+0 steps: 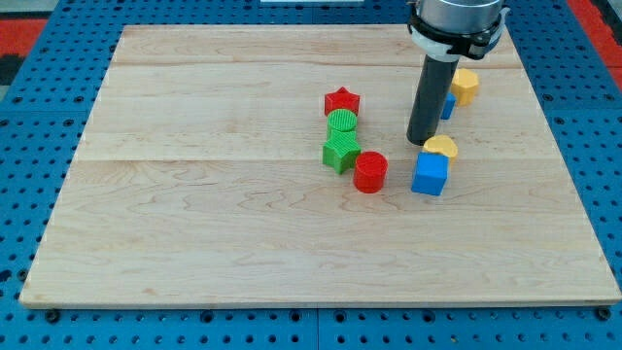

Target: Move blue cube and yellow heart near red circle

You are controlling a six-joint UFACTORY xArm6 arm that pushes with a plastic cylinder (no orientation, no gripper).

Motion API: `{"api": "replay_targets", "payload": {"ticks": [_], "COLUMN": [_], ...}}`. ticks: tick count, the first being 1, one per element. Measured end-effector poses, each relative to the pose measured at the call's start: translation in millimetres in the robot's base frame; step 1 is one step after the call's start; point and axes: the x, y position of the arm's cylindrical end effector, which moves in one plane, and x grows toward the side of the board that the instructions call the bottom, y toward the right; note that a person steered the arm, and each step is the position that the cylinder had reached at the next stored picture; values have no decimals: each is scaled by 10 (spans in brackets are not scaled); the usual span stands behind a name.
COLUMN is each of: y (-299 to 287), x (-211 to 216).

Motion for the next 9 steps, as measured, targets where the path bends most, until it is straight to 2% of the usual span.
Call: {"api": "replay_targets", "payload": {"ticks": [2,4,5,6,7,9], "y": [82,741,1101,1168,1146,396], "x": [-81,-173,-113,170,566,705]}}
